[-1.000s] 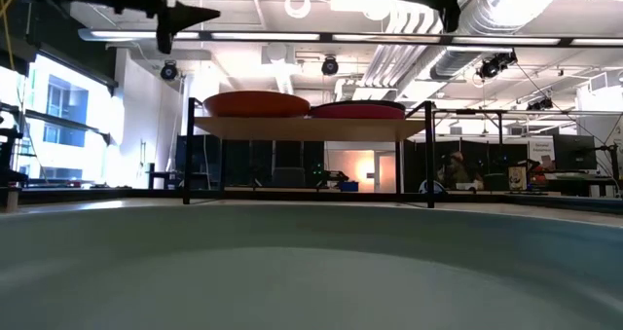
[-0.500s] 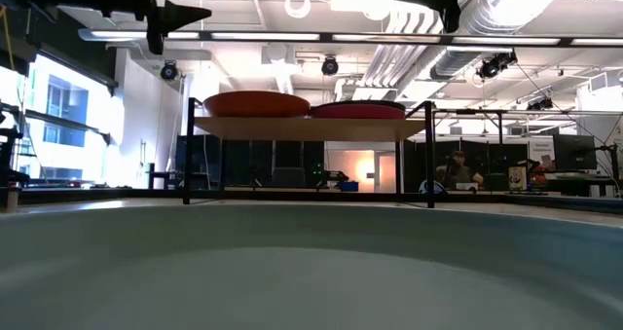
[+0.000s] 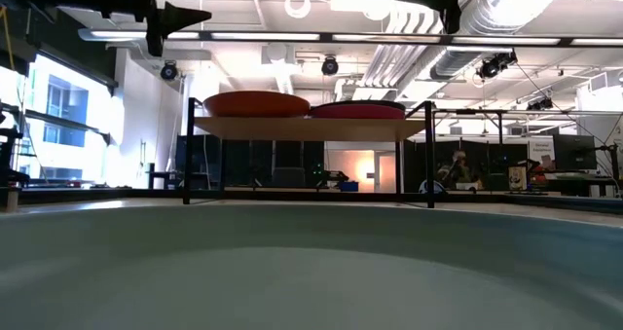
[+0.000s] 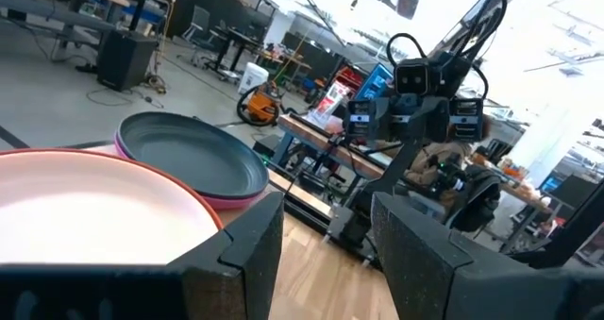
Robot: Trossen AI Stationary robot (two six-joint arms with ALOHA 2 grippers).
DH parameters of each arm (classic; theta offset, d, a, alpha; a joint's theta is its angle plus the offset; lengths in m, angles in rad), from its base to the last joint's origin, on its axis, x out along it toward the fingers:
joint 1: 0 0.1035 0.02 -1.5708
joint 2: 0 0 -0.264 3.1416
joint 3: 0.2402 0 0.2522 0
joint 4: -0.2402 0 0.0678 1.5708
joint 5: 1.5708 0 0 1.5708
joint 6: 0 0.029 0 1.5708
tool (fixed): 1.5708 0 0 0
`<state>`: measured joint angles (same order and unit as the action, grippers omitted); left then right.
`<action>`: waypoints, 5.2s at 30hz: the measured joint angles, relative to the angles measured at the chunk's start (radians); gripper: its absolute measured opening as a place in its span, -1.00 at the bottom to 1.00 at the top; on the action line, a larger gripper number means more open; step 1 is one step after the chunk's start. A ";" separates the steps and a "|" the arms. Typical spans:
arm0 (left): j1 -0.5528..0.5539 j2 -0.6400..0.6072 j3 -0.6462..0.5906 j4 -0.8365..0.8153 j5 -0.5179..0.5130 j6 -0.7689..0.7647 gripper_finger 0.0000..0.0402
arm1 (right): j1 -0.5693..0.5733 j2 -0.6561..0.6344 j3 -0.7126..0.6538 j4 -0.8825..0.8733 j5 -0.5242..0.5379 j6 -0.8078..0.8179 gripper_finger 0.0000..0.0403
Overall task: Place and stack plates onto a shelf
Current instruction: Stack the light pink plate on top of the black plate on the shelf
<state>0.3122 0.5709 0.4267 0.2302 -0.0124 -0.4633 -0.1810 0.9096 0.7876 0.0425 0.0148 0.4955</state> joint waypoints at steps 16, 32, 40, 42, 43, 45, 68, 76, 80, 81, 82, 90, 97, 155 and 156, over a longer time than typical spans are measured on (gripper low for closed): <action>0.000 0.002 0.000 -0.001 0.000 -0.015 -0.23 | 0.458 0.041 -0.021 -0.849 -0.246 0.551 -0.22; 0.000 0.002 0.000 -0.038 0.001 -0.033 -0.23 | 0.792 0.123 -0.222 -0.833 -0.209 0.802 -0.22; 0.000 0.002 0.000 -0.051 0.001 -0.034 -0.23 | 0.799 0.229 -0.282 -0.703 -0.230 0.785 -0.22; 0.000 0.002 0.000 -0.051 0.001 -0.034 -0.23 | 0.799 0.254 -0.282 -0.695 -0.224 0.782 -0.22; 0.000 0.002 0.000 -0.051 0.001 -0.034 -0.23 | 0.799 0.267 -0.282 -0.693 -0.223 0.780 -0.22; 0.000 0.002 0.000 -0.051 0.001 -0.034 -0.23 | 0.799 0.293 -0.282 -0.691 -0.222 0.766 -0.22; 0.000 0.002 0.000 -0.052 0.001 -0.033 -0.24 | 0.799 0.373 -0.271 -0.624 -0.236 0.763 -0.99; 0.000 0.002 0.000 -0.053 0.001 -0.032 -0.24 | 0.776 0.275 -0.177 -0.742 -0.240 0.731 -1.00; 0.000 0.002 0.000 -0.053 0.001 -0.033 -0.24 | 0.715 0.224 -0.085 -0.801 -0.232 0.686 -1.00; 0.000 0.002 0.000 -0.053 0.000 -0.033 -0.24 | 0.693 0.217 -0.055 -0.817 -0.232 0.667 -1.00; 0.000 0.002 0.000 -0.053 0.001 -0.033 -0.24 | 0.669 0.214 -0.024 -0.832 -0.234 0.643 -1.00; 0.000 0.002 0.000 -0.053 0.000 -0.033 -0.24 | 0.402 0.246 0.253 -1.001 -0.233 0.327 -1.00; 0.000 0.002 0.000 -0.053 0.000 -0.059 -0.24 | 0.079 0.339 0.526 -1.100 -0.259 0.021 -1.00; 0.000 0.002 0.000 -0.053 0.000 -0.086 -0.24 | -0.721 1.110 1.423 -1.498 -0.297 -0.312 -1.00; 0.000 0.002 0.000 -0.052 0.000 -0.086 -0.24 | -0.721 1.110 1.423 -1.504 -0.292 -0.312 -1.00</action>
<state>0.3126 0.5732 0.4267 0.1777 -0.0120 -0.5495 -0.9024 2.0201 2.2101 -1.4615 -0.2773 0.1833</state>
